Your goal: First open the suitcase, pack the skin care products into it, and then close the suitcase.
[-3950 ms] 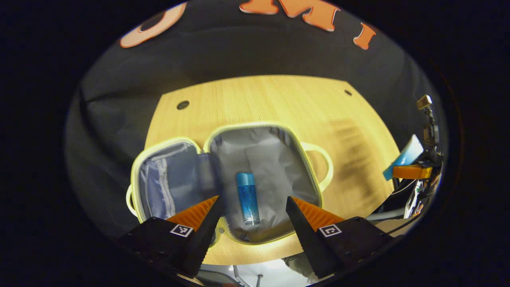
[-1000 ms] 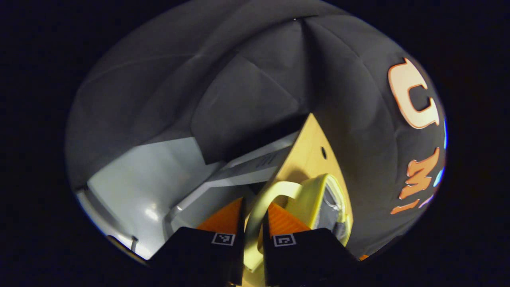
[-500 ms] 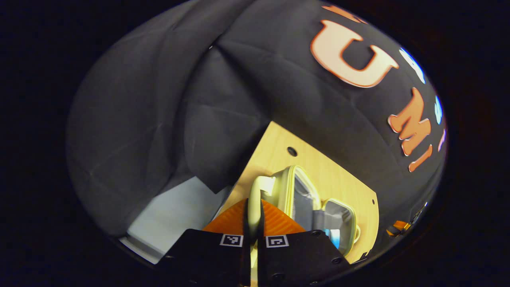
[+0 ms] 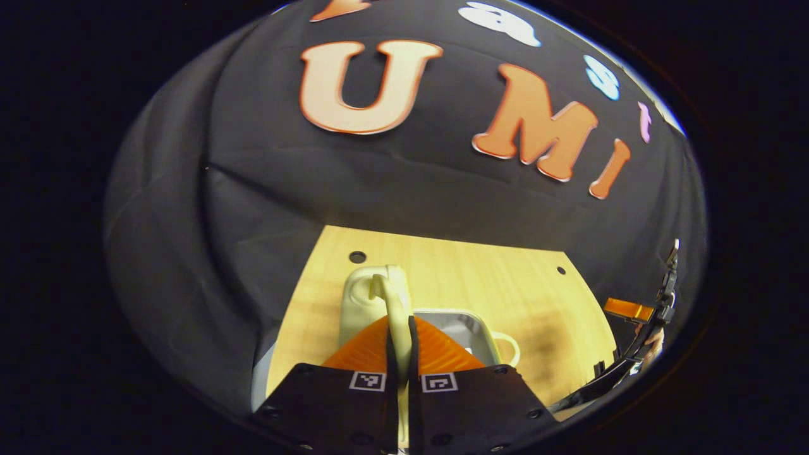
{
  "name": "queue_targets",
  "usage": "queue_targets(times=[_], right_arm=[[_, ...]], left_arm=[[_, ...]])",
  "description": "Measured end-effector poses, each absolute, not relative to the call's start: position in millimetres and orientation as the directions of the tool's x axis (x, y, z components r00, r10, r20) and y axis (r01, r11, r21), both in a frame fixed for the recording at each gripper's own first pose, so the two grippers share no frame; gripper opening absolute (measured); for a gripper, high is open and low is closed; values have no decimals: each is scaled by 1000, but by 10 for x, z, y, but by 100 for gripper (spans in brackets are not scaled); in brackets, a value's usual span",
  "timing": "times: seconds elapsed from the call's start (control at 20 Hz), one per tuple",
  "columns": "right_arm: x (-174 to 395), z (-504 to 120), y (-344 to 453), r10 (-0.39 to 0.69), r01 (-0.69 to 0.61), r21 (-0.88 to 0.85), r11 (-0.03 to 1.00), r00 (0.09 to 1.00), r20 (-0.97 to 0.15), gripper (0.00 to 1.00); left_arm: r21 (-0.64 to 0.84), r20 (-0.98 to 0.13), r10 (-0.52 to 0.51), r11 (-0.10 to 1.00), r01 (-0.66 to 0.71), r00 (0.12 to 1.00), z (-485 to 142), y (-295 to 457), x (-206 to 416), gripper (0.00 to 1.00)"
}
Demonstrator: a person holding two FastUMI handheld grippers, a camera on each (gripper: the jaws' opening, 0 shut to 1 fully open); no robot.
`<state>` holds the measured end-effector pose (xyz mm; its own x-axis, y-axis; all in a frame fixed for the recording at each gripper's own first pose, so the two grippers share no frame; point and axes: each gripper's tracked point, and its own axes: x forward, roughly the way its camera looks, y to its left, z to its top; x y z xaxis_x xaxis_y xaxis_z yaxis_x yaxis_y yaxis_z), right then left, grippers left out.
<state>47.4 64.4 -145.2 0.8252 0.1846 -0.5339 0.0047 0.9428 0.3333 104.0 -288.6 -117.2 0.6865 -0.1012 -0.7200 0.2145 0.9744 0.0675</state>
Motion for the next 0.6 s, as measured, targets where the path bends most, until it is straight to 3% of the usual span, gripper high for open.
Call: queue_targets(times=[0.4,0.6], right_arm=[[340,-1510,-5,134,30,283,959,830,-542,96],[314,-1555,-284,115,57,286,956,826,-551,96]], left_arm=[[39,-802,-218,910,413,557,-1872,-4212,1055,6],[-91,-860,-295,891,444,417,-2486,-4705,848,6]])
